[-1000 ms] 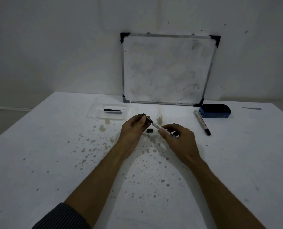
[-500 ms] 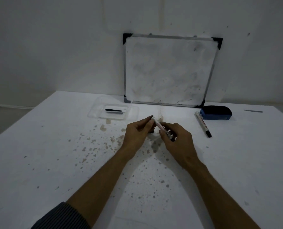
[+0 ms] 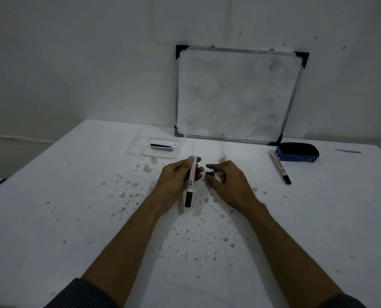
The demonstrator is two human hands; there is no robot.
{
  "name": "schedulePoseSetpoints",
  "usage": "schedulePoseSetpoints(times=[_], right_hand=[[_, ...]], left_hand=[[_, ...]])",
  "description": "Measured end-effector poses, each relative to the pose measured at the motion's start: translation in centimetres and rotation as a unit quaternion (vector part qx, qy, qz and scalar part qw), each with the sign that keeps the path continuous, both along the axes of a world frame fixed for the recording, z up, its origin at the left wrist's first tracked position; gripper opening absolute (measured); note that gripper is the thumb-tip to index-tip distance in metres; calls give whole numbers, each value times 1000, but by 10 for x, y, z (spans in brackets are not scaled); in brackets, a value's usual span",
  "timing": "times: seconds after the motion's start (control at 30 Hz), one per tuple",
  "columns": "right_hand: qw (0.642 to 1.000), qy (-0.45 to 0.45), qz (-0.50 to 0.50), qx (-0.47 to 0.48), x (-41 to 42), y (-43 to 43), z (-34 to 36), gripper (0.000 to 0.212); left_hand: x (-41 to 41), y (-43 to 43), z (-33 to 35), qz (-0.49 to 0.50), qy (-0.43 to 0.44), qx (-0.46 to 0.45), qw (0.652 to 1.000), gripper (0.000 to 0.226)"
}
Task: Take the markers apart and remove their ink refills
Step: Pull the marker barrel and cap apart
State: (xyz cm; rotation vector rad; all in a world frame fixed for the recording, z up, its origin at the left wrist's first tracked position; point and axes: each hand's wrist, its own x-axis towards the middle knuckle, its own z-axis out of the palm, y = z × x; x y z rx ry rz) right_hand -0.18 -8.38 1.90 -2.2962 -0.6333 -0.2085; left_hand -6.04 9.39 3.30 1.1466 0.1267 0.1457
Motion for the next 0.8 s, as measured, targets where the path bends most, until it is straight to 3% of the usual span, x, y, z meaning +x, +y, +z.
schedulePoseSetpoints(times=[0.13, 0.27, 0.33, 0.43, 0.5, 0.63, 0.8], right_hand=[[1000, -12, 5, -2, 0, -1, -3, 23], [987, 70, -14, 142, -4, -12, 8, 23], [959, 139, 4, 246, -6, -18, 13, 26], [878, 256, 17, 405, -9, -21, 22, 22], [862, 287, 12, 418, -12, -19, 24, 22], [864, 312, 13, 396, -13, -18, 23, 26], [895, 269, 11, 357, -15, -18, 25, 26]], left_hand=[[-1, -3, 6, -31, 40, 74, 996, 33], [-1, 1, 9, -50, 59, 141, 987, 37], [-2, 0, 9, -63, 54, 169, 982, 36], [-3, -3, 10, -84, 36, 224, 970, 32], [-3, -6, 10, -87, 18, 240, 967, 28], [-4, -11, 11, -70, 7, 225, 972, 20], [-4, -10, 9, -64, -4, 224, 973, 21]])
